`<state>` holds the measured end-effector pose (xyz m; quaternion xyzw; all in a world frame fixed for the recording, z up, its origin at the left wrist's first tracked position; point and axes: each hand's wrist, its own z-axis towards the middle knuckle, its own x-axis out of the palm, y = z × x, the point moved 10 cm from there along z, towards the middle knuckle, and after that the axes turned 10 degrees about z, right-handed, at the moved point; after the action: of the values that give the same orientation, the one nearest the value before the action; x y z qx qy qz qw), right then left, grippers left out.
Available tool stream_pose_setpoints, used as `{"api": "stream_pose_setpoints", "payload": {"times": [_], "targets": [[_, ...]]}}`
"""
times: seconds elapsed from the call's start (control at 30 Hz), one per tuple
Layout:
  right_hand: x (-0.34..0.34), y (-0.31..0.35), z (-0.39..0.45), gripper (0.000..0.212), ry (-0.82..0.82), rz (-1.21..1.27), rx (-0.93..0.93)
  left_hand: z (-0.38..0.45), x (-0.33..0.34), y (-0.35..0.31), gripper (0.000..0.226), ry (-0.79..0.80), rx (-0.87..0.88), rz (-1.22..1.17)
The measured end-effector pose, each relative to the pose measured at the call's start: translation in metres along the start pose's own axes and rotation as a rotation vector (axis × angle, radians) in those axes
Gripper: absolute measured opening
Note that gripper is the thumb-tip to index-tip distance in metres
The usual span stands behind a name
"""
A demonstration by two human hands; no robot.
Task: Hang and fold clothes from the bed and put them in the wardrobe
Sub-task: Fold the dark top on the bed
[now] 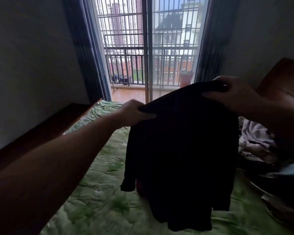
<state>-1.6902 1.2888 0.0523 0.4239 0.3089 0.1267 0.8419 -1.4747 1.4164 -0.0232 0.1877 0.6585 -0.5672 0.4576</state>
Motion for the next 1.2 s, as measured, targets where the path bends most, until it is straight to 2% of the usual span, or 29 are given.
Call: {"api": "stream_pose_setpoints", "payload": {"times": [0.07, 0.17, 0.23, 0.3, 0.37, 0.43, 0.47, 0.5, 0.57, 0.6, 0.7, 0.8, 0.87, 0.97, 1.07, 1.2], "targets": [[-0.005, -0.001, -0.006, 0.011, 0.069, -0.017, 0.081, -0.002, -0.014, -0.006, 0.02, -0.037, -0.002, -0.093], [0.0, -0.016, -0.022, 0.026, 0.235, 0.105, 0.337, -0.003, -0.033, -0.024, 0.002, -0.127, 0.062, -0.161], [-0.003, -0.015, -0.027, 0.026, 0.245, 0.207, 0.408, -0.001, -0.041, -0.027, 0.002, -0.164, 0.076, -0.169], [-0.007, -0.005, -0.026, 0.015, 0.174, 0.305, 0.365, -0.001, -0.041, -0.027, 0.003, -0.116, 0.034, -0.104], [-0.005, 0.007, -0.022, 0.013, 0.122, 0.372, 0.294, -0.002, -0.026, -0.034, 0.006, 0.052, 0.001, -0.077], [0.007, 0.017, -0.018, 0.015, 0.119, 0.428, 0.247, -0.006, -0.001, -0.056, 0.012, 0.212, 0.055, -0.132], [0.011, 0.019, -0.015, 0.015, 0.11, 0.433, 0.237, -0.007, 0.009, -0.067, 0.012, 0.242, 0.088, -0.159], [0.014, 0.021, -0.013, 0.016, 0.098, 0.417, 0.236, -0.006, 0.017, -0.076, 0.011, 0.23, 0.114, -0.167], [0.009, 0.023, -0.01, 0.015, 0.086, 0.284, 0.191, -0.004, 0.016, -0.082, 0.005, 0.103, 0.133, -0.123], [0.003, 0.026, -0.009, 0.014, 0.097, 0.137, 0.12, -0.004, 0.008, -0.079, 0.003, 0.027, 0.134, -0.082], [-0.006, 0.024, -0.012, 0.011, 0.199, -0.243, -0.03, -0.005, -0.022, -0.061, 0.015, -0.149, 0.109, 0.001], [0.0, 0.006, -0.014, 0.02, 0.263, -0.296, -0.02, -0.01, -0.047, -0.065, 0.022, -0.266, 0.165, 0.1], [0.008, 0.005, -0.012, 0.021, 0.262, -0.257, -0.032, -0.013, -0.054, -0.07, 0.028, -0.256, 0.179, 0.195], [0.012, 0.017, -0.006, 0.02, 0.173, -0.142, -0.054, -0.017, -0.055, -0.047, 0.028, -0.079, 0.123, 0.307], [0.028, 0.035, 0.001, 0.02, 0.155, -0.163, -0.057, -0.024, -0.064, -0.01, 0.026, 0.025, 0.068, 0.378], [0.078, 0.054, 0.007, 0.02, 0.262, -0.294, -0.024, -0.028, -0.099, 0.034, 0.015, -0.04, 0.073, 0.183]]}}
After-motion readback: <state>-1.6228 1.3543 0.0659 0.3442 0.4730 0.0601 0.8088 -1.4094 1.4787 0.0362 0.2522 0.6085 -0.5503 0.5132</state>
